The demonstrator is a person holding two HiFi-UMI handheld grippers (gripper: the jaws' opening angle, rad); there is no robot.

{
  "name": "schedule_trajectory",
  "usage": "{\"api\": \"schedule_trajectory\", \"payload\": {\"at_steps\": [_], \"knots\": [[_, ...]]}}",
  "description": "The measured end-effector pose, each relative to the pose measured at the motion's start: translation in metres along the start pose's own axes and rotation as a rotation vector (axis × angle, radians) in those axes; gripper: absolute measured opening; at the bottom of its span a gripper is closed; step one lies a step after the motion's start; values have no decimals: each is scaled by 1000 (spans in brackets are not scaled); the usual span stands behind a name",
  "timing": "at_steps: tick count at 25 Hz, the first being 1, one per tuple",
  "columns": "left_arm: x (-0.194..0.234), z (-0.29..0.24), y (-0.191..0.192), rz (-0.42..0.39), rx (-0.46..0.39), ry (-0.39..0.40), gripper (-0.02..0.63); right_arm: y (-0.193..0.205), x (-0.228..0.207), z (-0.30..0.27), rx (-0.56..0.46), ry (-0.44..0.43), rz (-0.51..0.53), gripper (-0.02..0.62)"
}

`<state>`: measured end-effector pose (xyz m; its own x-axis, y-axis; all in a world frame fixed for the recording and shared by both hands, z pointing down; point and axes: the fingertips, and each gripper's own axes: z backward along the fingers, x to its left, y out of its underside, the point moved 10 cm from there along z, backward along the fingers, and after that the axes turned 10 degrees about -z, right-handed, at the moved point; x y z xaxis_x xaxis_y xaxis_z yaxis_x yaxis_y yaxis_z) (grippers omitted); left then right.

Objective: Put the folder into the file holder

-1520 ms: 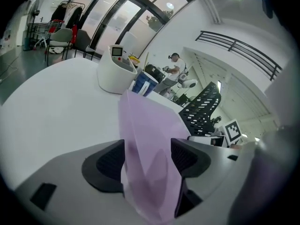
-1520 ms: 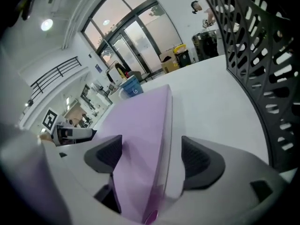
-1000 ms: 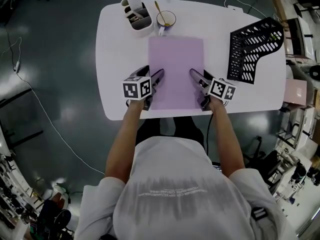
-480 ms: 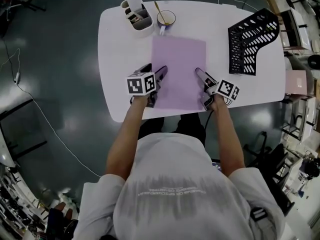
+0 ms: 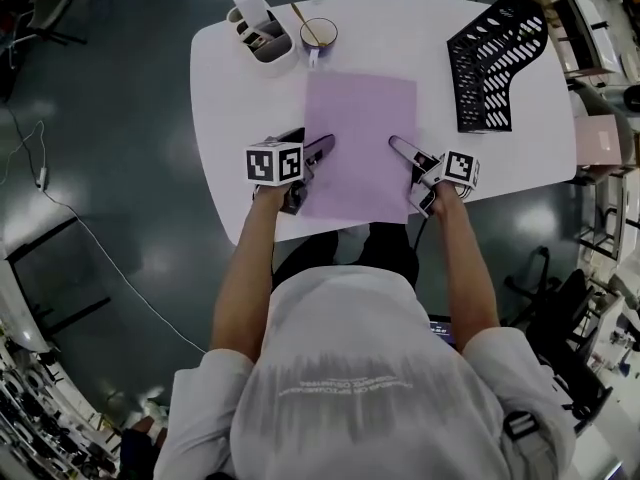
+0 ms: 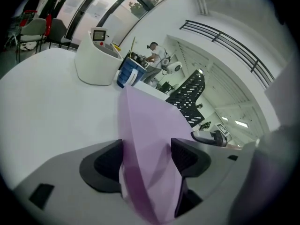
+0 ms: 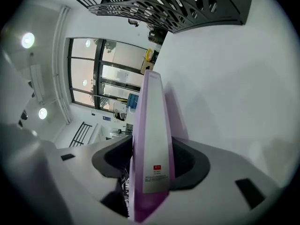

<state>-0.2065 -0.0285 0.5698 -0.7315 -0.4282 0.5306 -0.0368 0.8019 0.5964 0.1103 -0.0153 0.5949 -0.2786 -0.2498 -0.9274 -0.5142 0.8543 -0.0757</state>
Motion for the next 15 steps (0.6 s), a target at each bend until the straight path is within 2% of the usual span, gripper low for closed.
{"api": "schedule_trajectory", "payload": {"at_steps": [4, 8, 11, 15], "knots": [[1, -1, -2, -46, 41, 47, 325, -5, -2, 0, 52, -16, 13, 239], [-2, -1, -1, -81, 57, 67, 327, -7, -5, 2, 81, -85, 12, 222], [-2, -2, -1, -76, 67, 70, 327, -6, -8, 1, 105, -132, -17, 209], [0, -1, -1, -69, 76, 66, 327, -9, -7, -2, 175, -140, -9, 206]]}}
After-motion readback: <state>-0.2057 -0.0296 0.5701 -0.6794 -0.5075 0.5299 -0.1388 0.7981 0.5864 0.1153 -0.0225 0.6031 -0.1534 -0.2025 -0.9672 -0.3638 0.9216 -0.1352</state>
